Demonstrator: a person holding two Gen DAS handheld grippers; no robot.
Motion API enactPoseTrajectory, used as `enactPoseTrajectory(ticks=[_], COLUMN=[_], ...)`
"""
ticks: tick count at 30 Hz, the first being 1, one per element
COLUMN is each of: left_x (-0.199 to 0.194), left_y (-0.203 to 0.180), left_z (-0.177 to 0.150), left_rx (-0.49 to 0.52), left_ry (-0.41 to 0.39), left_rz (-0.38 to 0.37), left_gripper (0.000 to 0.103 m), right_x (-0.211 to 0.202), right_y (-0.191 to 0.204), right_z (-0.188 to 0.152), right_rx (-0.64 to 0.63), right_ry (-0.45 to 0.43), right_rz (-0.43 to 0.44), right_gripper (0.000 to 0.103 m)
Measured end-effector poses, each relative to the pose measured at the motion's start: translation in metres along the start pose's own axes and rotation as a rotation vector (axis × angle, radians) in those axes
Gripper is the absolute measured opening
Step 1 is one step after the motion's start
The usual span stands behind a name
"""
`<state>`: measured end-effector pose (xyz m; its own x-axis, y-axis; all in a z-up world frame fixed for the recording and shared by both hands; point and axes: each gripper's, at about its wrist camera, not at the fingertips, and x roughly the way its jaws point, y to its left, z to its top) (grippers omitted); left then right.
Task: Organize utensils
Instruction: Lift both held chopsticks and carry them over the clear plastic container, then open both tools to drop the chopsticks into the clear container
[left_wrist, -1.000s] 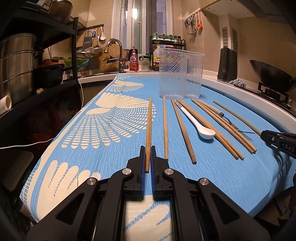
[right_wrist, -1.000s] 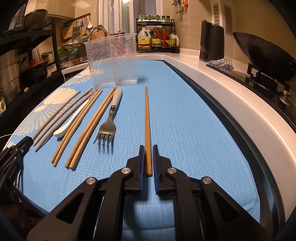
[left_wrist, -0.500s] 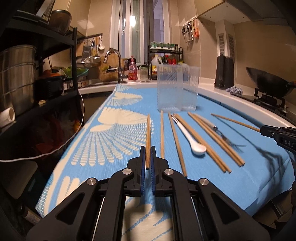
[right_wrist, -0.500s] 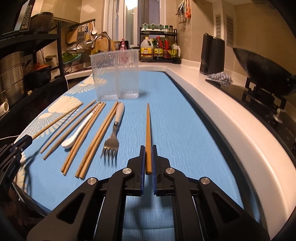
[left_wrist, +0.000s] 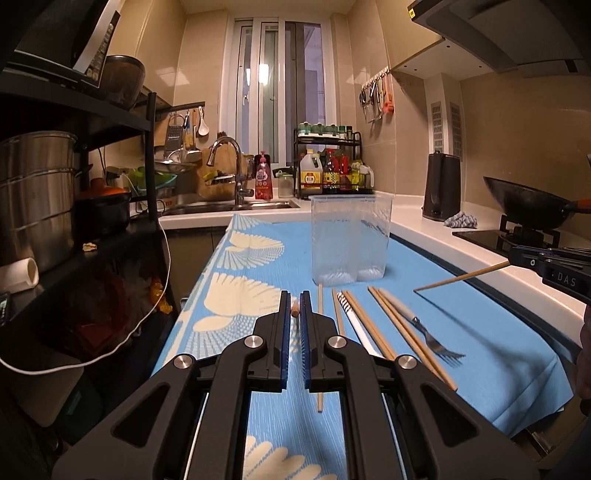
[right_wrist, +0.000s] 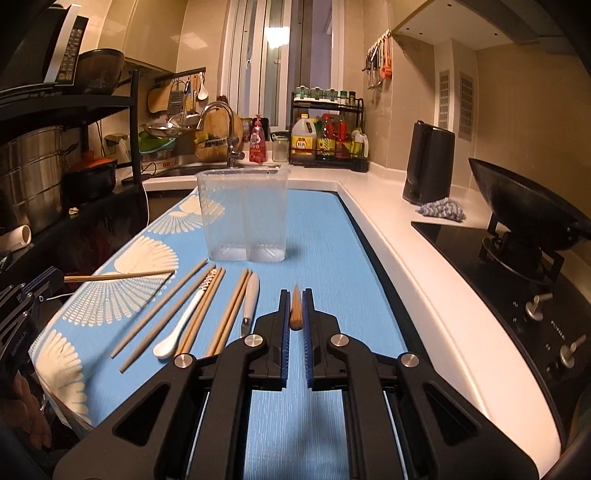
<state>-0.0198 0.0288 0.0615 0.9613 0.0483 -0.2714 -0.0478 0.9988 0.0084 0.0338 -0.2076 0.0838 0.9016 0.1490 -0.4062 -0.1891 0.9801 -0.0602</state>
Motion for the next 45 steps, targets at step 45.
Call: enactPoseTrajectory(ticks=[45], left_x=[0.164], left_y=[-0.004], left_z=[0.294], left_rx=[-0.104], left_ry=[0.065], left_rz=[-0.22], left_gripper=[0.005], right_x=[0.08], right_y=[0.003], right_z=[0.308], right_rx=[-0.006], right_ry=[-0.037], right_rz=[0.165], right_gripper=[0.006])
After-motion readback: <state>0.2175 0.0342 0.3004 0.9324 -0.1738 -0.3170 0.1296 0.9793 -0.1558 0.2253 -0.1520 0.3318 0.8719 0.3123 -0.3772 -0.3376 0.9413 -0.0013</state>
